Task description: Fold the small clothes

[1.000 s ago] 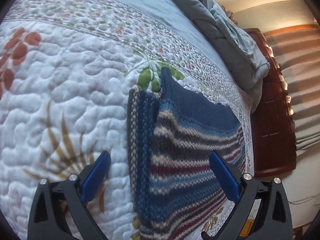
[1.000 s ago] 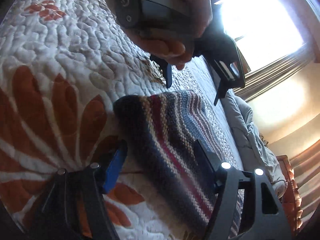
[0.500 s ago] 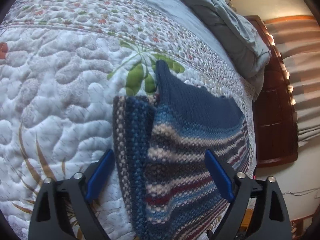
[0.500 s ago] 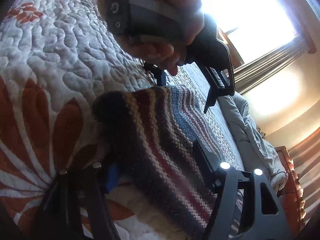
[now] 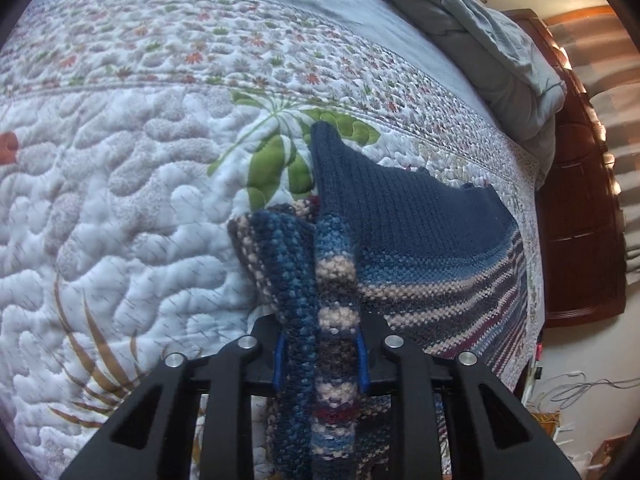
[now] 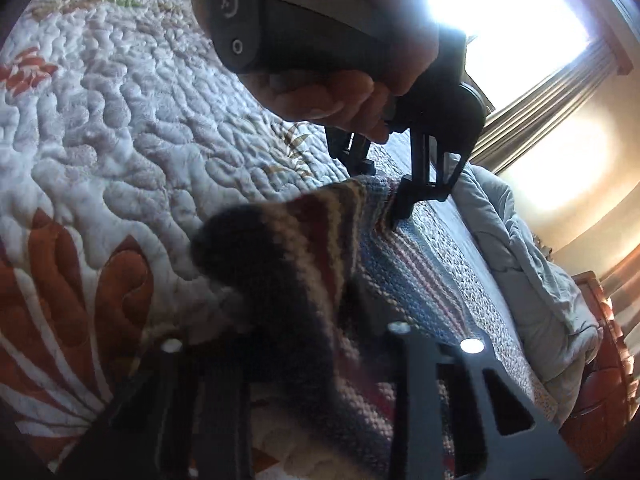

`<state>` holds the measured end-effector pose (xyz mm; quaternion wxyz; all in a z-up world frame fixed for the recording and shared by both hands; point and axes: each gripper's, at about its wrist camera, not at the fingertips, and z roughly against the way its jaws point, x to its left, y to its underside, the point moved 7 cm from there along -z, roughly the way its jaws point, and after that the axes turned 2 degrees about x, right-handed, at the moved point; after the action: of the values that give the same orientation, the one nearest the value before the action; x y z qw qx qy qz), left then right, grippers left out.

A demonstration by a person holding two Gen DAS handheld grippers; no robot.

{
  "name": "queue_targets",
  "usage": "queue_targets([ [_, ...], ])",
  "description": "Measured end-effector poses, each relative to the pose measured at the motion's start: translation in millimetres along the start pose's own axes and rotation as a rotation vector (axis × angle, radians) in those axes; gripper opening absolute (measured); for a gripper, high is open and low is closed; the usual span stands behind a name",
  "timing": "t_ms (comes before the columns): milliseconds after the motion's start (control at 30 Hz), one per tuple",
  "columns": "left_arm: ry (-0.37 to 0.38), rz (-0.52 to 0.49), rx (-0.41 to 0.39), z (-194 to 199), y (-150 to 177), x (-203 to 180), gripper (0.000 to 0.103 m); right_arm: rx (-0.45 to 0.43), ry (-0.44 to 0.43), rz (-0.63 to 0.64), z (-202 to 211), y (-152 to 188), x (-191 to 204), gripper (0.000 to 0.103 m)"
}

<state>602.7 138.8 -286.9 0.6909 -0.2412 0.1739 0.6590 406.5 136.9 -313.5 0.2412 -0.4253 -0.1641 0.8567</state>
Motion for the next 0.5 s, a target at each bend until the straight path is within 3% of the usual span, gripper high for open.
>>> queue_targets([
  [133, -0.058, -0.006, -0.019, 14, -3, -13, 0.022, -0.031, -0.018, -0.062, 14, -3, -22, 0.013],
  [500, -0.209, -0.041, -0.053, 60, -16, -80, 0.022, -0.091, -0.041, -0.207, 58, -6, -87, 0.011],
])
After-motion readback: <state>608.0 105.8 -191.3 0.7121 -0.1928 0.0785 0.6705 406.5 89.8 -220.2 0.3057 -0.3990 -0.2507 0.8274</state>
